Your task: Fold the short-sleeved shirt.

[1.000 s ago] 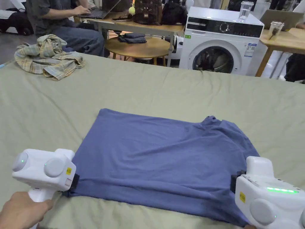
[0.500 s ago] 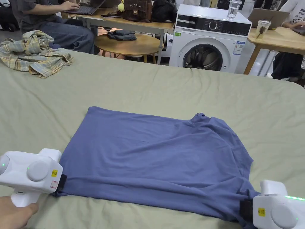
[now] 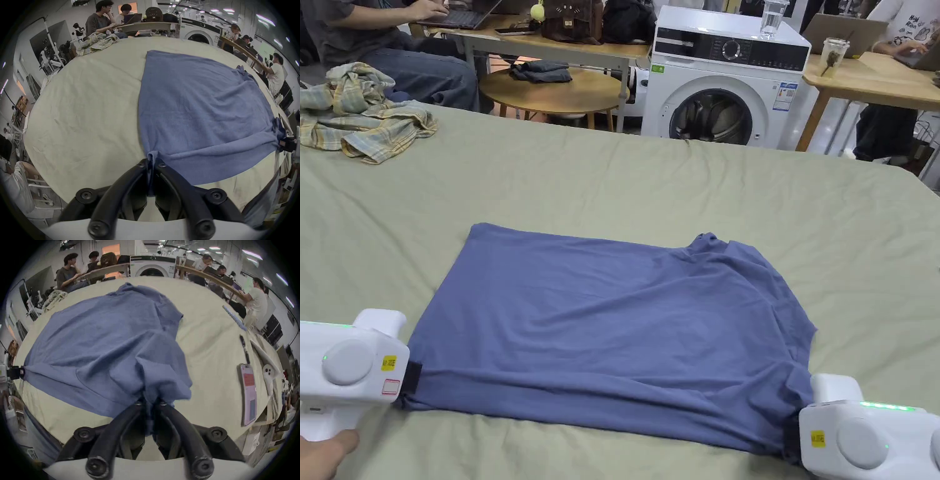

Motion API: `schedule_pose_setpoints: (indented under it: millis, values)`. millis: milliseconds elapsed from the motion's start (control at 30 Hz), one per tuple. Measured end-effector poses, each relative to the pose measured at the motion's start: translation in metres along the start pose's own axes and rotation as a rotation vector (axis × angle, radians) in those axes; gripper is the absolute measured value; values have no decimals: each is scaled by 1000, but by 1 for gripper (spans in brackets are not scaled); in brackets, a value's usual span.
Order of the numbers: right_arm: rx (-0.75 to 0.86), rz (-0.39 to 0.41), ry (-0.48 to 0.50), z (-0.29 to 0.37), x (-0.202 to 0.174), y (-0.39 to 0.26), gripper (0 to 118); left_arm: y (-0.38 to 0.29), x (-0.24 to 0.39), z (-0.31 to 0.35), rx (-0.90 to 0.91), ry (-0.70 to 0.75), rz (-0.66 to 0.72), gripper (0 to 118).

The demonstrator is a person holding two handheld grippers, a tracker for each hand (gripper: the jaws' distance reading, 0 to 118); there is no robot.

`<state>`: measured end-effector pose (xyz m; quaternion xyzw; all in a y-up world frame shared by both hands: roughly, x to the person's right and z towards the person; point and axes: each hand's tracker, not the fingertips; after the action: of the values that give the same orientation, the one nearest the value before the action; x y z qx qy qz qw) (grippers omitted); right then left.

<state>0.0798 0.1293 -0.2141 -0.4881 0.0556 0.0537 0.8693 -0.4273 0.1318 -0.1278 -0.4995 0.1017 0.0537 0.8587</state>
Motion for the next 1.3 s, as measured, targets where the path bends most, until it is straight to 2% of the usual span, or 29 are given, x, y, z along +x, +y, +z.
schedule_pose_setpoints:
  millis: [233,467,733,1000,1100,1133,1200,1233,1300]
  values:
    - [169,-41,32,34,4,45,6,34,-4,28,131,-54,27,1]
    - [238,-32,9,16,-1,113,6,98,-7,19,206,-53,46,1]
    - [164,-42,26,-62,1,175,6,173,-9,-44,170,-53,63,1]
    - [117,-31,34,-102,-1,188,8,190,-6,-100,38,-32,47,1]
    - [144,-28,17,-99,-4,187,17,190,-4,-104,33,-26,46,3]
    - [169,-18,3,-93,-5,186,25,188,-1,-99,32,-20,47,17]
    - [254,-19,-18,-78,-8,184,51,185,0,-90,79,-21,47,27]
    - [297,-14,-20,-67,-11,182,54,183,1,-83,102,-37,55,34]
    - [383,-7,-8,-47,-19,176,55,177,6,-67,179,-79,65,37]
